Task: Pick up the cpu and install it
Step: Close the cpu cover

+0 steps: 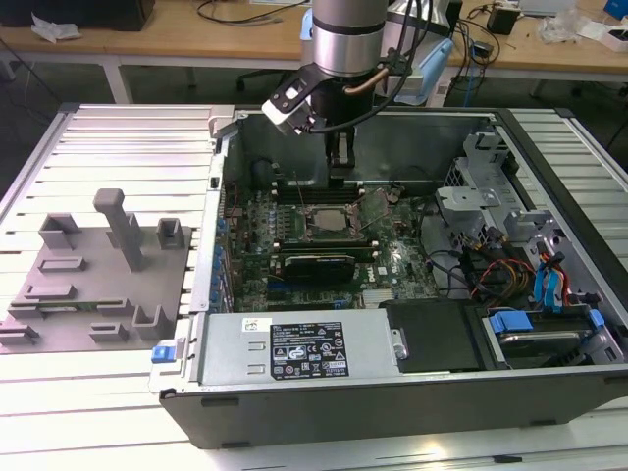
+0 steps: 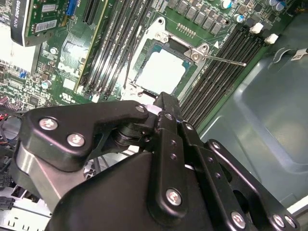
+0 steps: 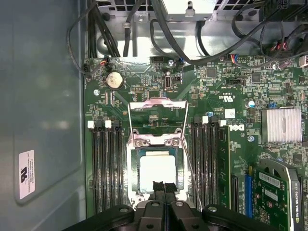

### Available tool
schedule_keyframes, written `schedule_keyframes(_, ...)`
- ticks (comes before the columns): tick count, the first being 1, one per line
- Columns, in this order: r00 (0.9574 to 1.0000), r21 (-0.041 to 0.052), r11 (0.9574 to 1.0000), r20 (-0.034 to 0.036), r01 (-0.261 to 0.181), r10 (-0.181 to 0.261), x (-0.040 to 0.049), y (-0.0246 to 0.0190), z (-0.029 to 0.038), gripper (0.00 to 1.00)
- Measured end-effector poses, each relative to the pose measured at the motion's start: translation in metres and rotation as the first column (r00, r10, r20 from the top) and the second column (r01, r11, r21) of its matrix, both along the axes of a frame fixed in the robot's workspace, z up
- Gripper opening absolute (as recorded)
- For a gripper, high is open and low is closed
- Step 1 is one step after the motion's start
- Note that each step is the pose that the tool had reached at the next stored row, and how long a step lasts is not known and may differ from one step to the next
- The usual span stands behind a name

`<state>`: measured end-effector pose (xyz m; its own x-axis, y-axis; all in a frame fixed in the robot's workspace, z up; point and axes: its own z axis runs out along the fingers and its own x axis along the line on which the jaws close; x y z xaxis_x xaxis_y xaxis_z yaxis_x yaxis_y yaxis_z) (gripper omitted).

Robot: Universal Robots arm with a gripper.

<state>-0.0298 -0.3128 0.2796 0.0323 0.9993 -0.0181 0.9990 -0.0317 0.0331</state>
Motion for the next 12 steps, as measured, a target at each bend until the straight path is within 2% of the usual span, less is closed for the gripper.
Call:
schedule_keyframes(3, 1.0000, -0.0002, 1.0000, -0.0001, 0.000, 0.000, 0.0045, 0.0000, 0.0001, 0.11)
schedule_keyframes(12, 1.0000, 0.0001, 1.0000, 0.0001, 0.000, 0.000, 0.0256, 0.0000, 0.0000, 0.11)
